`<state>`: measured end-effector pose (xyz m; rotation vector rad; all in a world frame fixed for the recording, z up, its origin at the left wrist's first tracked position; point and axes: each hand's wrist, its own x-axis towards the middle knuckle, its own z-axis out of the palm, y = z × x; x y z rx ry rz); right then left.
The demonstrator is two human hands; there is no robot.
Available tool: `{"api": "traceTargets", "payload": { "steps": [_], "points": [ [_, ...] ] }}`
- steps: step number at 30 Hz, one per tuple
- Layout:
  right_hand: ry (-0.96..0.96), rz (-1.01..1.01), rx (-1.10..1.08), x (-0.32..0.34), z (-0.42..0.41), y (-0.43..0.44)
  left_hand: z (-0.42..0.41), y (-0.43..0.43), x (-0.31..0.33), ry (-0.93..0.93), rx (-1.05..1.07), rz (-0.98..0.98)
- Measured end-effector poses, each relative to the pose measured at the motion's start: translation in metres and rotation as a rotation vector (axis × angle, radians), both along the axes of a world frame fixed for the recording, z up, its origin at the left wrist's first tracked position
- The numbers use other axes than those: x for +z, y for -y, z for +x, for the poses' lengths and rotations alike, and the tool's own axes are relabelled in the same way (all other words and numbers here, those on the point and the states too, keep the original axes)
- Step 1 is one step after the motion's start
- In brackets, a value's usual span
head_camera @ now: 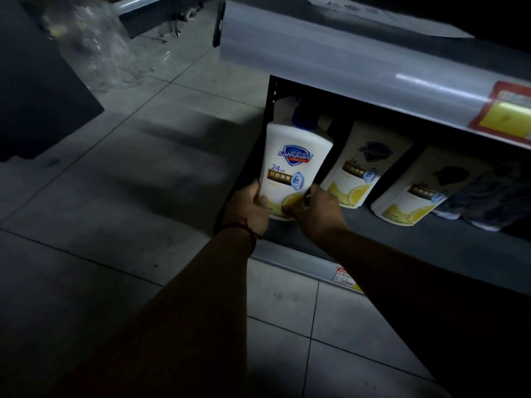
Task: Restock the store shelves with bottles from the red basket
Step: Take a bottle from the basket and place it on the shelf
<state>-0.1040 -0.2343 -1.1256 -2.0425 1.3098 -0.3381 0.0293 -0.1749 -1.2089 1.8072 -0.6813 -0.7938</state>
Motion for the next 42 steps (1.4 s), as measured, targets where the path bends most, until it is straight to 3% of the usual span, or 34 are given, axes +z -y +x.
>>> {"api": "traceTargets", "payload": {
  "steps": [10,18,21,26,30,42],
  "points": [
    [0.01,-0.034,-0.06,-0.008,0.003,-0.003,-0.009,-0.009,0.02,-0.039,-0.063,-0.061],
    [-0.076,-0.047,-0.015,-0.003,0.001,-0.001,-0.006,-0.008,0.026,-0.009,-0.12,0.007],
    [-0.165,-0.032,0.086,0.009,-0.005,-0.004,-0.004,-0.011,0.054,0.098,-0.179,0.124],
    [-0.191,-0.068,0.214,0.043,-0.046,-0.012,-0.018,-0.033,0.119,0.523,-0.352,0.37],
    [-0.238,-0.153,0.325,0.084,-0.104,-0.014,-0.069,-0.047,0.168,0.59,-0.41,0.372],
    [-0.201,-0.271,0.213,0.191,-0.335,0.008,-0.292,-0.029,0.29,0.868,-0.684,0.352]
  ]
}}
